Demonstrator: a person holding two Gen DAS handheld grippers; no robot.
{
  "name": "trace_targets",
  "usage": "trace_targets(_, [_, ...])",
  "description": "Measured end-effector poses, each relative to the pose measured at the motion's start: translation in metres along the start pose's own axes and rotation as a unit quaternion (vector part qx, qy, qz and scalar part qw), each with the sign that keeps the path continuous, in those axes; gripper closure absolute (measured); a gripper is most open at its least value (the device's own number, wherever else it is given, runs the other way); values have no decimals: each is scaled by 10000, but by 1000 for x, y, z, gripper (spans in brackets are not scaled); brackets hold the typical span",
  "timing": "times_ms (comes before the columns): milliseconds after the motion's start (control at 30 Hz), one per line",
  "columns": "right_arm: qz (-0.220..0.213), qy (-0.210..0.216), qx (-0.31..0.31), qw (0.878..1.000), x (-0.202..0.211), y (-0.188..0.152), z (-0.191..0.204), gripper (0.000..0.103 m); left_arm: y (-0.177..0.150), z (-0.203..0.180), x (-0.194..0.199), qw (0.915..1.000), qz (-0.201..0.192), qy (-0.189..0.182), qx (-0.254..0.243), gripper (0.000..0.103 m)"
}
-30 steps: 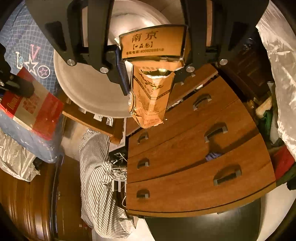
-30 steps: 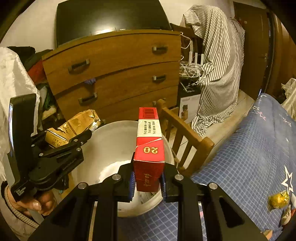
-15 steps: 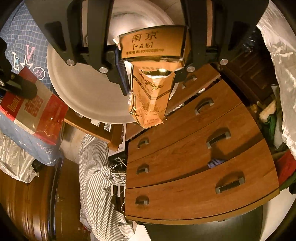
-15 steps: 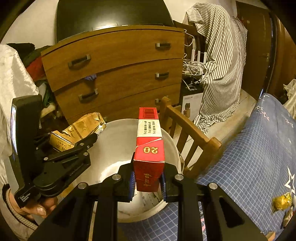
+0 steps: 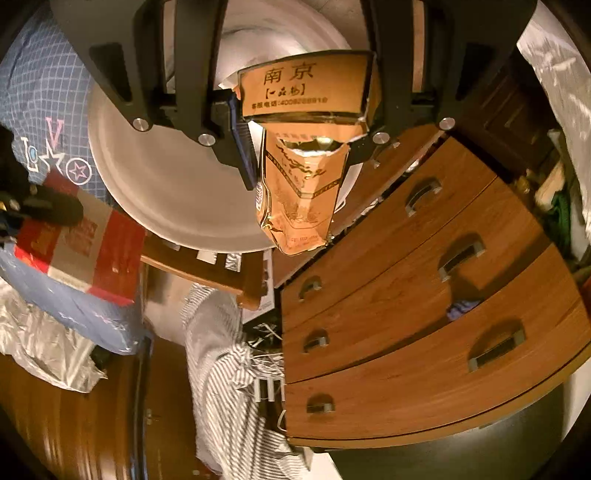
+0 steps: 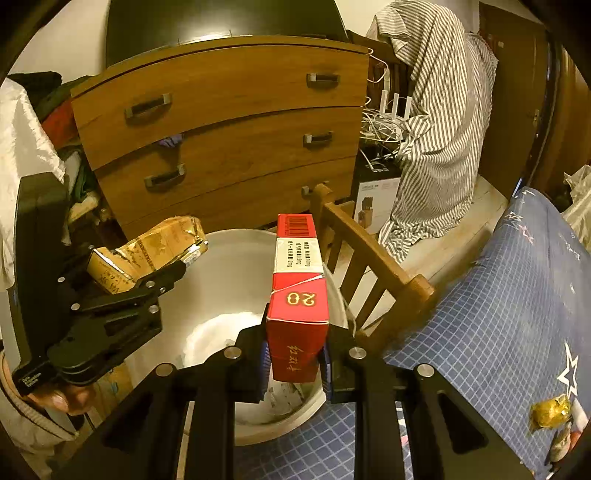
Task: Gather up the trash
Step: 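Open both grippers over the white bucket to drop the bag and box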
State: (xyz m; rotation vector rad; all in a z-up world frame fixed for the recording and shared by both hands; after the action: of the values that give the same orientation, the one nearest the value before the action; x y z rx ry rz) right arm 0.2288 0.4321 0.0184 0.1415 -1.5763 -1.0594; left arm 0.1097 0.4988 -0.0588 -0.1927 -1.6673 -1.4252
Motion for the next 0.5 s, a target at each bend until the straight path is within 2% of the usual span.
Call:
trace_targets(133, [-26, 79, 4, 10000, 0, 5, 0, 80, 2, 4, 0, 9998, -42, -184, -21, 61])
trace_targets(167, [-14, 150, 23, 9999, -1, 5, 1, 80, 2, 5, -1, 9996, -34, -277, -14, 56])
trace_targets(200, [-13, 191, 42, 9998, -1, 5, 2, 79, 2, 6, -3, 9994, -2, -337, 0, 38])
trace_targets(267, [-29, 181, 69, 9998, -2, 3, 4, 71, 2, 9, -4, 9992, -59, -394, 49, 29])
trace_targets(500, [-68, 170, 110, 9998, 1, 1, 5, 71, -1, 12, -3, 9992, -56, -378, 72, 29])
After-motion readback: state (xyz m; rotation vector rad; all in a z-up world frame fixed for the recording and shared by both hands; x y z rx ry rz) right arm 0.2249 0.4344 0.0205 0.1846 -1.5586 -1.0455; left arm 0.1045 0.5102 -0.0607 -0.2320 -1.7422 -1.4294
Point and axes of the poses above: each gripper's, at about its wrist camera, not at the fingertips, and x roughly against the way its jaws point, z to its left, y to its top, the point moved 4 cm from there along -x, roughly the way its jaws point
